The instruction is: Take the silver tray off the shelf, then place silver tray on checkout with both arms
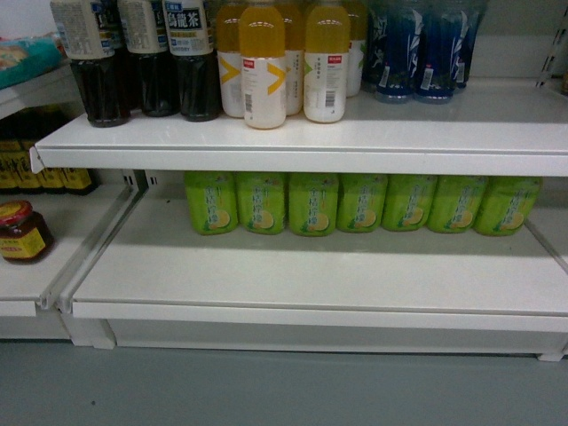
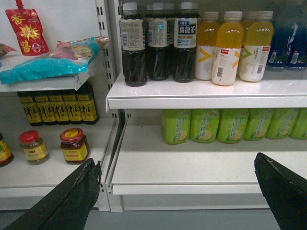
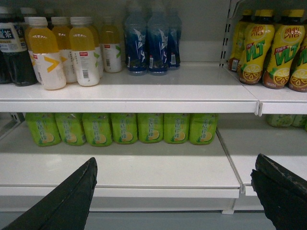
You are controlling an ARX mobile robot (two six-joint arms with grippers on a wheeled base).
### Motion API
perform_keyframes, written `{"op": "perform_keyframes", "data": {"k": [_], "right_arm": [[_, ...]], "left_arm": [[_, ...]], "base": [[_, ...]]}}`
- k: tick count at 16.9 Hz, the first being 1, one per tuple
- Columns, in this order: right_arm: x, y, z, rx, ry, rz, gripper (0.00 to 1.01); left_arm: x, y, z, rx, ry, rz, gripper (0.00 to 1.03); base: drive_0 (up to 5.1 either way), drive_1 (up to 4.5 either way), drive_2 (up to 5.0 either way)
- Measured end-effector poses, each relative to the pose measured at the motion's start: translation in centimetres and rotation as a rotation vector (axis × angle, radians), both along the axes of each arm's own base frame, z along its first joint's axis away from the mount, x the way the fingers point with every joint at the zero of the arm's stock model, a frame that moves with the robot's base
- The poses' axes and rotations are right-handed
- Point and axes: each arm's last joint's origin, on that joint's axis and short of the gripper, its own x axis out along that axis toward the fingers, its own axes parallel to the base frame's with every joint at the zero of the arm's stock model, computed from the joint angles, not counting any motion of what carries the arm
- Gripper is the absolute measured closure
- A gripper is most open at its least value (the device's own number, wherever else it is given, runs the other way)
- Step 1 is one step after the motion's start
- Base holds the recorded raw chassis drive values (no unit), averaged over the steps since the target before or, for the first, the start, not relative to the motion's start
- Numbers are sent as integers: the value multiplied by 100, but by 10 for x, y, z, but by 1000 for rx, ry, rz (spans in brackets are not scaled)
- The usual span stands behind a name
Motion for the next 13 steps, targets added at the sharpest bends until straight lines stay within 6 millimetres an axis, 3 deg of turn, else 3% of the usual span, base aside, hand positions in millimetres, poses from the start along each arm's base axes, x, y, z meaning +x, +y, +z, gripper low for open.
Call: {"op": "perform_keyframes", "data": {"k": [13], "right_arm": [[0,0,0,0,2,0,3]], "left_arm": [[0,0,0,0,1,0,5]], "base": [[0,0,0]]}}
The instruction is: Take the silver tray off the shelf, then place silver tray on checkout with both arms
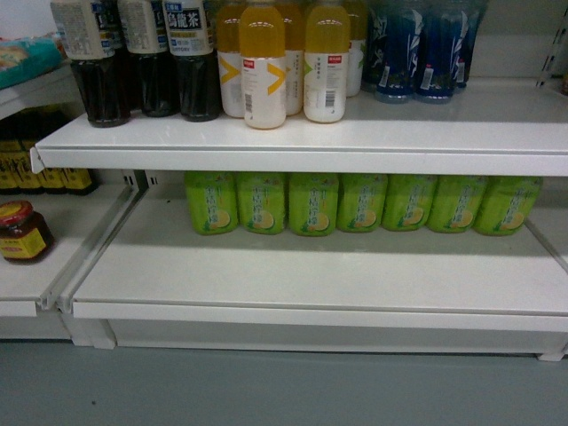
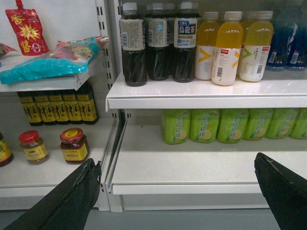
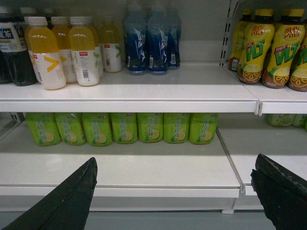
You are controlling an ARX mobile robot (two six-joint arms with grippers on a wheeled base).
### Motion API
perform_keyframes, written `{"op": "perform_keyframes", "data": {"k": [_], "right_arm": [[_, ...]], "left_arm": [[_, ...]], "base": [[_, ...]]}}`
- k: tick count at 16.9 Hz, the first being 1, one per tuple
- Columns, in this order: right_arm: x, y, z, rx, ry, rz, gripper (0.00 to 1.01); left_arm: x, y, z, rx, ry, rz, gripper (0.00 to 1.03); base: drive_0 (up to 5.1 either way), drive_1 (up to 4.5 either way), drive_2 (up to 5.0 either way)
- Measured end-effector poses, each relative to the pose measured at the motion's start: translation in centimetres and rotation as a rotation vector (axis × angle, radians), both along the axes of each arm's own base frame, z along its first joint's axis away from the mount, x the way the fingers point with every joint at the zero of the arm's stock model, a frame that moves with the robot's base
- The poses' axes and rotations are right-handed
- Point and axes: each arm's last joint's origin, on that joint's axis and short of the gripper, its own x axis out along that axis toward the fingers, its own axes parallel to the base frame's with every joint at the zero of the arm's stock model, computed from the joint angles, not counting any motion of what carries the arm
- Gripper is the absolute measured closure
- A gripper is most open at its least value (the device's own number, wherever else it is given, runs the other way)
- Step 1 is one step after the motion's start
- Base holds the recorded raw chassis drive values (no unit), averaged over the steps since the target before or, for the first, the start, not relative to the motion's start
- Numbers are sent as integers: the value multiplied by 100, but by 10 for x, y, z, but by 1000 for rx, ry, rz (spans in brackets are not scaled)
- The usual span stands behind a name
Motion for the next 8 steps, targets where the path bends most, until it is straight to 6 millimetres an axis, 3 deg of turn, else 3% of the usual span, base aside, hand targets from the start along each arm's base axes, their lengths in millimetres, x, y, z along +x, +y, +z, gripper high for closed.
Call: {"op": "perform_keyframes", "data": {"k": [8], "right_arm": [[0,0,0,0,-1,0,3]], "left_arm": [[0,0,0,0,-1,-1,5]], "base": [[0,0,0]]}}
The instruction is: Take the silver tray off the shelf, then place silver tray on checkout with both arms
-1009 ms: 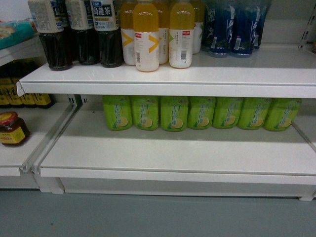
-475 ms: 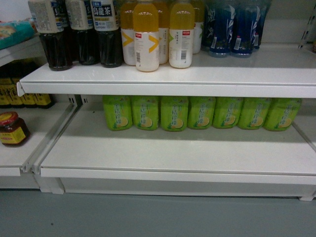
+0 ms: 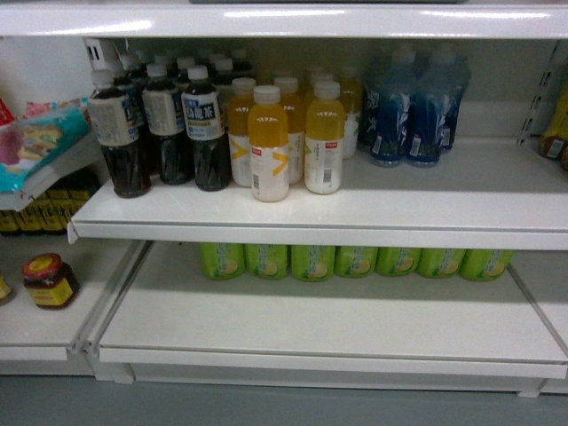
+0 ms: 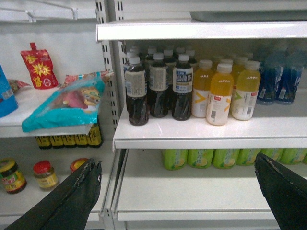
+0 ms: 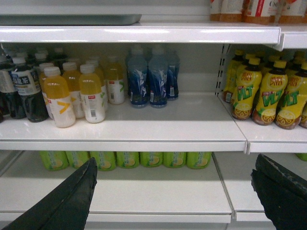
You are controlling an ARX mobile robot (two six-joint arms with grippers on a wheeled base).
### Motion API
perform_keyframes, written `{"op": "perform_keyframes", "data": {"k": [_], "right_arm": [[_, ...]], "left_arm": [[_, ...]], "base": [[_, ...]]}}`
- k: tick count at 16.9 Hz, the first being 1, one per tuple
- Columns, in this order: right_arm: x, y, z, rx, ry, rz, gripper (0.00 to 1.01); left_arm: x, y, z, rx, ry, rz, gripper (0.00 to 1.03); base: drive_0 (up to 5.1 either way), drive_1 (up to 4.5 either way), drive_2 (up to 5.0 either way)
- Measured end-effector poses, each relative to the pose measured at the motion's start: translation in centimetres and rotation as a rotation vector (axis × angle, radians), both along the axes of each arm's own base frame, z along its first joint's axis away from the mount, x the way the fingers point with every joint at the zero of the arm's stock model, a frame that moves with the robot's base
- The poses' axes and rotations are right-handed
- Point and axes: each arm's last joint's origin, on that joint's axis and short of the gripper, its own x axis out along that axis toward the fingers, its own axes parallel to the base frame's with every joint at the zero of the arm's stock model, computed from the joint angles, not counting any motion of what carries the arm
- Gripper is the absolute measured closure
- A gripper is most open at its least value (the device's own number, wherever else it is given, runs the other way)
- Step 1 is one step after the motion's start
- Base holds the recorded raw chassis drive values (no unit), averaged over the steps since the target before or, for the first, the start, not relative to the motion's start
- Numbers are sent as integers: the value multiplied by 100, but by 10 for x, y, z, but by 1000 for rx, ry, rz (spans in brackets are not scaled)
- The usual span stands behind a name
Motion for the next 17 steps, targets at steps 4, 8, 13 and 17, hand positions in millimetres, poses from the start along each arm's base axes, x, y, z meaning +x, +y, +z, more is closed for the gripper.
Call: {"op": "perform_keyframes", "data": {"k": [4,8,13,17], "right_arm": [[0,0,0,0,0,0,3],[0,0,0,0,-2,-1,3],[0,0,0,-1,-2,0,3],[0,0,0,-1,-2,0,3]], "left_arm": [[0,0,0,0,0,0,5],[0,0,0,0,0,-2,5],[0,0,0,0,-2,-2,5],[0,0,0,0,-2,-2,5]], "base": [[0,0,0],[0,0,0],[0,0,0],[0,0,0]]}}
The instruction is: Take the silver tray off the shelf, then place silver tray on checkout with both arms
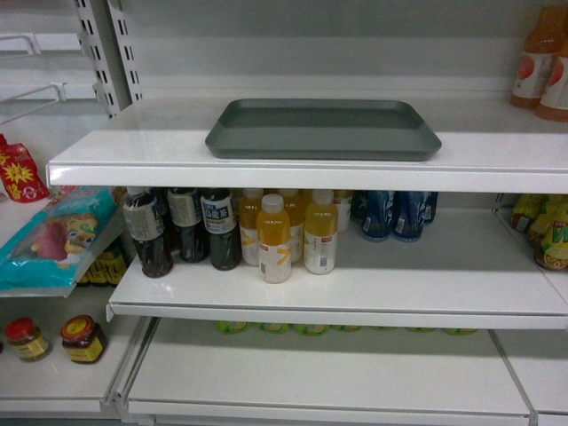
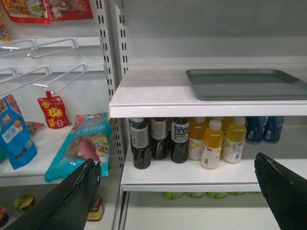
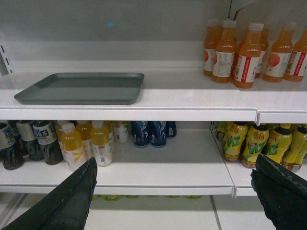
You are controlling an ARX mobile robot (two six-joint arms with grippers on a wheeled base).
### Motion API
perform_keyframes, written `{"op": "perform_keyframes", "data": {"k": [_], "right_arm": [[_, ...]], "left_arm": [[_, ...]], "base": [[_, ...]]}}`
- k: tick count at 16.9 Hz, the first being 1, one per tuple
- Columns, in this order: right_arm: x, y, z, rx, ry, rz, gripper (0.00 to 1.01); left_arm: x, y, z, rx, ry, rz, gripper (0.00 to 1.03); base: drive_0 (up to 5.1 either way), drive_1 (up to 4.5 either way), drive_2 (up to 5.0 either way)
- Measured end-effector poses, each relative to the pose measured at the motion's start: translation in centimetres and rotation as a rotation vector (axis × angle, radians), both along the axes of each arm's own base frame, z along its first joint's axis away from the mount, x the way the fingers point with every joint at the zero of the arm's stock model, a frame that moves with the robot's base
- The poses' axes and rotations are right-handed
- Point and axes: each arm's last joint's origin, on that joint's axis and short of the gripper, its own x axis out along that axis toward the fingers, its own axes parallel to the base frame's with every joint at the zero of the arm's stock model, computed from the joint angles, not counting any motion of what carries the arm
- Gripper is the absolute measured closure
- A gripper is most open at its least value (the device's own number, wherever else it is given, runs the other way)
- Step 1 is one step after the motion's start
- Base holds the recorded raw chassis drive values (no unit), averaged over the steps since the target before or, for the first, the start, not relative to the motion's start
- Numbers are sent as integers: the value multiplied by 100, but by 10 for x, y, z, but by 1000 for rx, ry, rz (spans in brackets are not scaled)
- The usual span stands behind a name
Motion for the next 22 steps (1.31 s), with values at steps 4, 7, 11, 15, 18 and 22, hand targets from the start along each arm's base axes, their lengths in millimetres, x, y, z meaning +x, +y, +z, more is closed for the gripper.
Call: {"op": "perform_keyframes", "data": {"k": [4,7,11,15,18,22], "right_arm": [[0,0,0,0,0,0,3],[0,0,0,0,0,0,3],[0,0,0,0,0,0,3],[0,0,0,0,2,0,3],[0,0,0,0,-3,0,3],[0,0,0,0,3,0,3]], "left_arm": [[0,0,0,0,0,0,5],[0,0,0,0,2,0,5],[0,0,0,0,2,0,5],[0,0,0,0,2,0,5],[0,0,0,0,0,2,5],[0,0,0,0,5,1,5]], "base": [[0,0,0],[-2,375,-379],[6,429,-418],[10,434,-414],[9,328,-310],[0,0,0]]}}
